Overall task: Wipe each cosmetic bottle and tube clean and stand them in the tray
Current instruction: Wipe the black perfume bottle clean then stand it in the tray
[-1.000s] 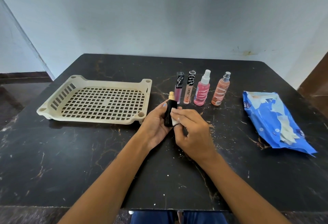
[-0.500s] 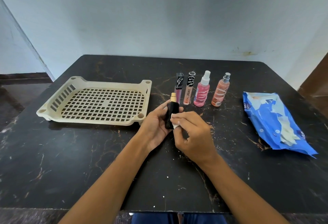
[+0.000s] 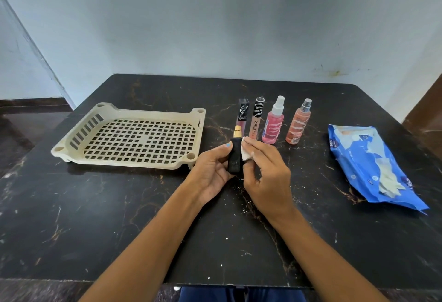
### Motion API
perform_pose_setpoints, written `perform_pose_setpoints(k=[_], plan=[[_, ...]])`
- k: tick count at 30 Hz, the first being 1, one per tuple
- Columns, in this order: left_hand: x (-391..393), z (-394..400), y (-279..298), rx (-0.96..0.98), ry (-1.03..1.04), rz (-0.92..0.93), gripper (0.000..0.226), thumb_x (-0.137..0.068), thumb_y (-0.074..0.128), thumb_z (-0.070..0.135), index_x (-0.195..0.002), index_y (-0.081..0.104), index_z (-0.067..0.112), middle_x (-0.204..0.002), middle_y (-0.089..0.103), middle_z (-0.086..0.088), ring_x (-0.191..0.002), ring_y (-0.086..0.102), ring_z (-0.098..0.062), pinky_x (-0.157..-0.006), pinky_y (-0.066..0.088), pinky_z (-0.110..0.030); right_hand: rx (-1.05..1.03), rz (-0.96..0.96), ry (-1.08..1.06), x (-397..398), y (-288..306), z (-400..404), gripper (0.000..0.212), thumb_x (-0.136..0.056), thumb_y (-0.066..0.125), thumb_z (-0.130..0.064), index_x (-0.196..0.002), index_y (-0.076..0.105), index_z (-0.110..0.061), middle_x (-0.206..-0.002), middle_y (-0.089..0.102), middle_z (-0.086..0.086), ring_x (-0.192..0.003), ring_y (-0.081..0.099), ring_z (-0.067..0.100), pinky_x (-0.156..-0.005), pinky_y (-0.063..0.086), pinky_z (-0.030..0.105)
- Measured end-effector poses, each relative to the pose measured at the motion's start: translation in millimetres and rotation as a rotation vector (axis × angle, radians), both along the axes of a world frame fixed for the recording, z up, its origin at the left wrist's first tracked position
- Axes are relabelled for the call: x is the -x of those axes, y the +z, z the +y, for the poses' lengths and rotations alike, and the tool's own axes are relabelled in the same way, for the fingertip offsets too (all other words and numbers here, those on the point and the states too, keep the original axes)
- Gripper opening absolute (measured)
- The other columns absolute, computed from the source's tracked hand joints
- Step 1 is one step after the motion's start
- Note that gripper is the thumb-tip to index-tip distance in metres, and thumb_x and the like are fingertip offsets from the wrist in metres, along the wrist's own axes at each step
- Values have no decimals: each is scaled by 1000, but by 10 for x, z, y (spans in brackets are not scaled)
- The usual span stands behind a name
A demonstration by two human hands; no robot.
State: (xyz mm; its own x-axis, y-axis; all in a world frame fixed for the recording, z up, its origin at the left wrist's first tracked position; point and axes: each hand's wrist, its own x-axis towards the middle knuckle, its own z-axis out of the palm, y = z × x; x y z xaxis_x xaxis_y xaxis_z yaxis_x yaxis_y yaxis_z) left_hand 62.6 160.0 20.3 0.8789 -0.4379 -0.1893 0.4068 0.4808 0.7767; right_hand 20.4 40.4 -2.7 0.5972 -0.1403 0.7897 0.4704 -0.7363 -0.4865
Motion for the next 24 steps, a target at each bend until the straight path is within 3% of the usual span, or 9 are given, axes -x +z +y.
perform_pose_setpoints(k=[8,14,19,24], plan=[[9,-14,17,38,9,25,26,-97,41,15,-101,65,7,-84,71,-7,-74,69,-13,-62,57,-27,84,47,50,-7,-20,17,36,-84,50,-5,-113,67,8,-116,65,16,-112,58,23,-105,40,20],[4,-6,16,23,-22,-11,30,-95,39,5,-115,61,9,-93,72,-9,-79,69,-13,-71,57,-27,110,-54,55,24,-3,5,26,-82,51,-2,-93,74,5,-96,72,12,-92,63,21,-90,51,25],[7,-1,17,2,-9,-19,33,-93,42,4,-122,57,10,-100,69,-10,-86,63,-17,-84,51,-34,143,10,23,-1,-27,5,33,-84,48,-2,-107,70,7,-109,69,14,-105,59,21,-100,45,21],[-1,12,-7,26,-38,-10,33,-90,46,6,-120,58,6,-100,69,-11,-84,66,-15,-77,55,-27,141,-41,59,32,-2,-2,23,-80,52,0,-87,74,4,-93,72,11,-88,66,22,-86,51,23]])
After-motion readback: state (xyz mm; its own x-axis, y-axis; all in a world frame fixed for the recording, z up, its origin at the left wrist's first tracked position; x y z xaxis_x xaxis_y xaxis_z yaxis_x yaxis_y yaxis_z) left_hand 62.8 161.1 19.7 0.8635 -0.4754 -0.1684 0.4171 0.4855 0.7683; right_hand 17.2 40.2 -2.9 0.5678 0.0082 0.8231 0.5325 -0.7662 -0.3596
